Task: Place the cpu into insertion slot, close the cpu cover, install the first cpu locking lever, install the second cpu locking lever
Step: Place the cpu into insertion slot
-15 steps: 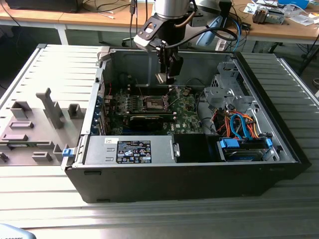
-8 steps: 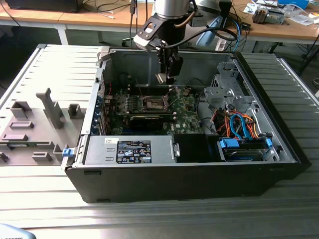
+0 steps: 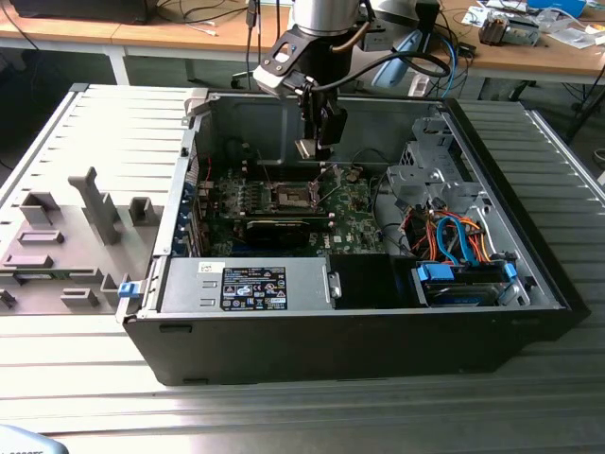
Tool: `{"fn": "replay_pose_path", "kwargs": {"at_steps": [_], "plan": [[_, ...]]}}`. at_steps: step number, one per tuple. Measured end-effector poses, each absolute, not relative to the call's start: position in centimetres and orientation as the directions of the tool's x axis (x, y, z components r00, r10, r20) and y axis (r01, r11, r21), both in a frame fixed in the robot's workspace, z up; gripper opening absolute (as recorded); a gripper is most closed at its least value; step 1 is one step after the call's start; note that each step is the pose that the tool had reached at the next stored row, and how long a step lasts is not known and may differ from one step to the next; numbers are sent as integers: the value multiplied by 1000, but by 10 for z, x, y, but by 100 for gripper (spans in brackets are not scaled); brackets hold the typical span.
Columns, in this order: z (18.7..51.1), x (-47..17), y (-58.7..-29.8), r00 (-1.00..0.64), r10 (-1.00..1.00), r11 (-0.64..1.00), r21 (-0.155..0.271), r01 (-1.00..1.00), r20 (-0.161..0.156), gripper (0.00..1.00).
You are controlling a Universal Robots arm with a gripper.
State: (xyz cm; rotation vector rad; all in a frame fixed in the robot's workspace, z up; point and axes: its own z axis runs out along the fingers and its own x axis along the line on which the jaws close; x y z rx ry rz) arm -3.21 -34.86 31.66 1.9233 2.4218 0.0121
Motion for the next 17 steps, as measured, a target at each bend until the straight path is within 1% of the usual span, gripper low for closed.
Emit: {"fn": "replay_pose_path", "kwargs": {"at_steps": [17], "plan": [[317,-32,-349,-215,976,217,35,976,-41,55]]}}
